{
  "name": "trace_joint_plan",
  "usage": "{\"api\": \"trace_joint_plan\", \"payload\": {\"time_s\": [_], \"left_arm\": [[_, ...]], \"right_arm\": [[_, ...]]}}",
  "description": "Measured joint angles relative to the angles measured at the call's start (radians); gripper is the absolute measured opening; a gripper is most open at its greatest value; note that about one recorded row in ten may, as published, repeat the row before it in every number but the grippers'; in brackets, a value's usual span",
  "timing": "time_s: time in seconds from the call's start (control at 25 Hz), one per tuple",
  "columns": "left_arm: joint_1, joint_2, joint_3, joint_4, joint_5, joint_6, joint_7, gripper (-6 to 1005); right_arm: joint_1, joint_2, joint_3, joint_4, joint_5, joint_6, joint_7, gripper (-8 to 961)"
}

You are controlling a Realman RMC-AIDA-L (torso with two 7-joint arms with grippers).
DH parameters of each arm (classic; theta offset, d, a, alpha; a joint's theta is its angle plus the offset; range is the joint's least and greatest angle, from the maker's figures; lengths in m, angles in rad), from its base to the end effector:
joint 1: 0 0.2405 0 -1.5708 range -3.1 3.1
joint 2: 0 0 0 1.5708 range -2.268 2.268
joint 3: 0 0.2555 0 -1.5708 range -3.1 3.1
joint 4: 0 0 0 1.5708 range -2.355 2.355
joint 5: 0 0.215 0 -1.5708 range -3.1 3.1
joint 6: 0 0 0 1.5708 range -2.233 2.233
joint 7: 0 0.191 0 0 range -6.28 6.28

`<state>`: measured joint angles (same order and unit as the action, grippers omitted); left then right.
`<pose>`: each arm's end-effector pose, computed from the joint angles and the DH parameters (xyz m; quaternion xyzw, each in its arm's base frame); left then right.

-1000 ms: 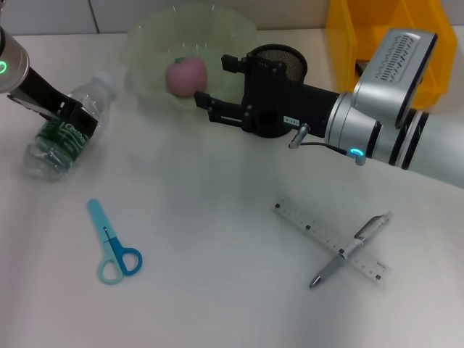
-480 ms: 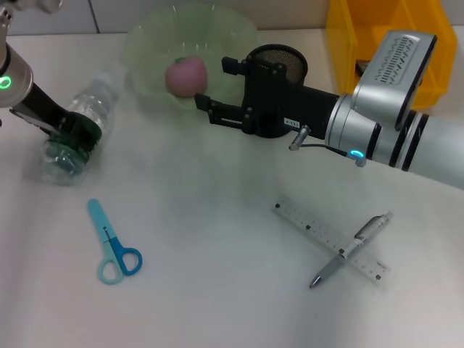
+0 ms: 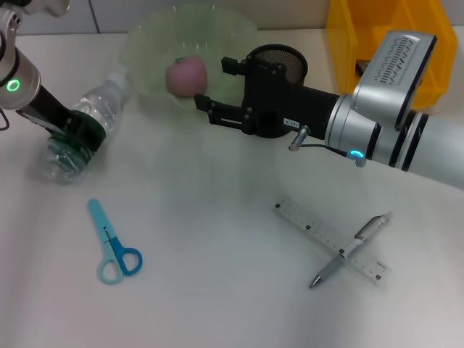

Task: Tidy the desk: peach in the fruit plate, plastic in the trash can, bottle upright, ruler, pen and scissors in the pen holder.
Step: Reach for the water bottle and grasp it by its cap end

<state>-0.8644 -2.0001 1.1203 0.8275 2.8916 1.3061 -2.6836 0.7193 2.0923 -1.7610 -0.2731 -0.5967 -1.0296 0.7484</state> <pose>-0.2660 0.4452 -0.0032 -0.8163 -0.4458 0.2219 0.2928 0.1630 0.4002 -0.1325 -0.9148 0.1070 0.3060 0.2410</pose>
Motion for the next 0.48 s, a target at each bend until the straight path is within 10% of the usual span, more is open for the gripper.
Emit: {"api": "trace_joint_plan", "payload": {"time_s": [0.48], "left_arm": [[-0.007,-0.001,0.031,-0.022,-0.001,-0.006,-0.002,799]], "right_arm": [[0.000,0.000,0.000,0.002,0.000,0.001,0.000,784]]}}
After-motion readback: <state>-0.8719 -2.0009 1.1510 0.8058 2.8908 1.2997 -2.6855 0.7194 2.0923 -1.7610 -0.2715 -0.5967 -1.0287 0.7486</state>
